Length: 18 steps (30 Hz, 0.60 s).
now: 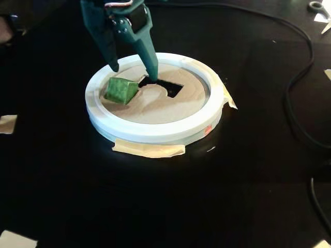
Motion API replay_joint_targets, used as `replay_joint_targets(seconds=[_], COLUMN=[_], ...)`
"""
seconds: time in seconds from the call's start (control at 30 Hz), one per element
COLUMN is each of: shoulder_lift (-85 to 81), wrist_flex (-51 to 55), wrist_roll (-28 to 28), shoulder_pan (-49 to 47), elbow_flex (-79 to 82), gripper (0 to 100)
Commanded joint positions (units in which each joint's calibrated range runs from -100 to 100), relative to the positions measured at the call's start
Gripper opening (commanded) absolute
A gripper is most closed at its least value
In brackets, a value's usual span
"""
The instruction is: Pick up the square block and drop it in corresponding square shaped hole
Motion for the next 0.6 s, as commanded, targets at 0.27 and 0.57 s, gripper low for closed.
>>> replay_joint_targets(seconds=[0.27,0.57], shoulder_lift=[-3.30,-3.48], wrist_flex=[-12.77,-11.76], wrist_roll=[0.15,0.24], shoulder_pan=[0.64,1.01], elbow_flex=[13.35,13.26], gripper=[68,68])
